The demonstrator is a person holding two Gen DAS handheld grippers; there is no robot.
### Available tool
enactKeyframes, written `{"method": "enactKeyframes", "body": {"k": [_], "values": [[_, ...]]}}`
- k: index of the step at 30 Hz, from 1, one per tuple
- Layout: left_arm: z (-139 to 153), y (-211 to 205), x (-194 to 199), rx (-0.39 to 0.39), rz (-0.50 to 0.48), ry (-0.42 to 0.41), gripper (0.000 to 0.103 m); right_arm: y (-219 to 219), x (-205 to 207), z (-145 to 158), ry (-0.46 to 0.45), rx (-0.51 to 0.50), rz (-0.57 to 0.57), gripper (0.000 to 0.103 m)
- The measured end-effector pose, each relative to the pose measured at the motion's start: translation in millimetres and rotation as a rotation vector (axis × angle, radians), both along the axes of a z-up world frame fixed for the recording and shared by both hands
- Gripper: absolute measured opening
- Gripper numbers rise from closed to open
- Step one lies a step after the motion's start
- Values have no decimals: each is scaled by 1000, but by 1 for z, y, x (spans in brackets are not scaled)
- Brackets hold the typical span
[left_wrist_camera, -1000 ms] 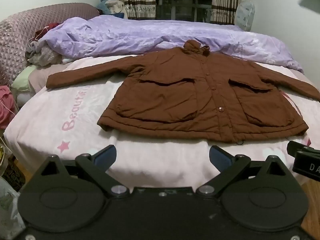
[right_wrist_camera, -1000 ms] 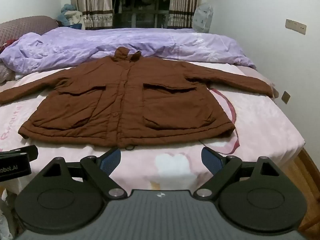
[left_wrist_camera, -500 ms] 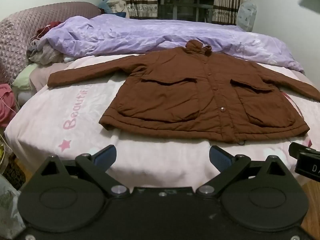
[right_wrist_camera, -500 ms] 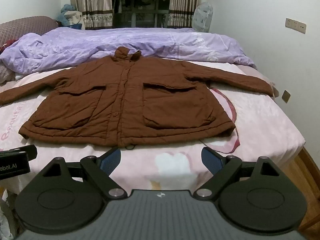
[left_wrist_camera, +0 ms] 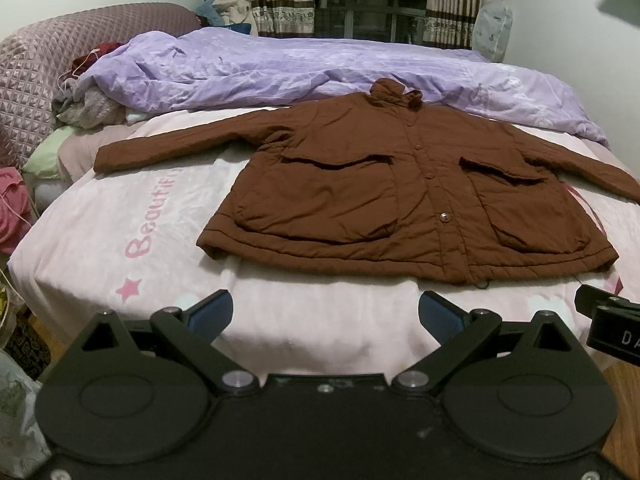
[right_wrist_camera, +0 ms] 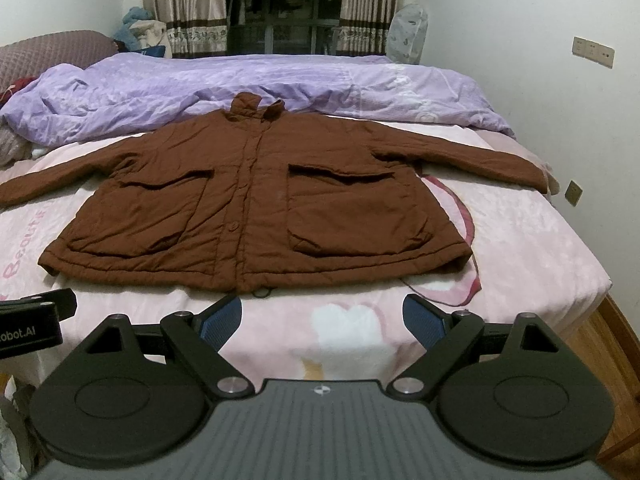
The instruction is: Fold large clothes
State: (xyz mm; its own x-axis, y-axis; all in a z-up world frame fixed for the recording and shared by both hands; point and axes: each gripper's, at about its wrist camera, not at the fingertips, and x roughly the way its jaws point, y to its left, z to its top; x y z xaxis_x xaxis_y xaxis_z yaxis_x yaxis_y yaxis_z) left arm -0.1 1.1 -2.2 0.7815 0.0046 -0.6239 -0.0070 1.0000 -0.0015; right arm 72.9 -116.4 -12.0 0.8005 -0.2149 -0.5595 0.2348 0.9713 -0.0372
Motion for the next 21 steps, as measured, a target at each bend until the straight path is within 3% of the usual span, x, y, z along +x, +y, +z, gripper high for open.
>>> {"method": "enactKeyframes", "body": {"k": [21], "values": [[2, 0, 0, 2, -1, 0, 102, 1, 0, 0, 1, 0, 1, 103]]}}
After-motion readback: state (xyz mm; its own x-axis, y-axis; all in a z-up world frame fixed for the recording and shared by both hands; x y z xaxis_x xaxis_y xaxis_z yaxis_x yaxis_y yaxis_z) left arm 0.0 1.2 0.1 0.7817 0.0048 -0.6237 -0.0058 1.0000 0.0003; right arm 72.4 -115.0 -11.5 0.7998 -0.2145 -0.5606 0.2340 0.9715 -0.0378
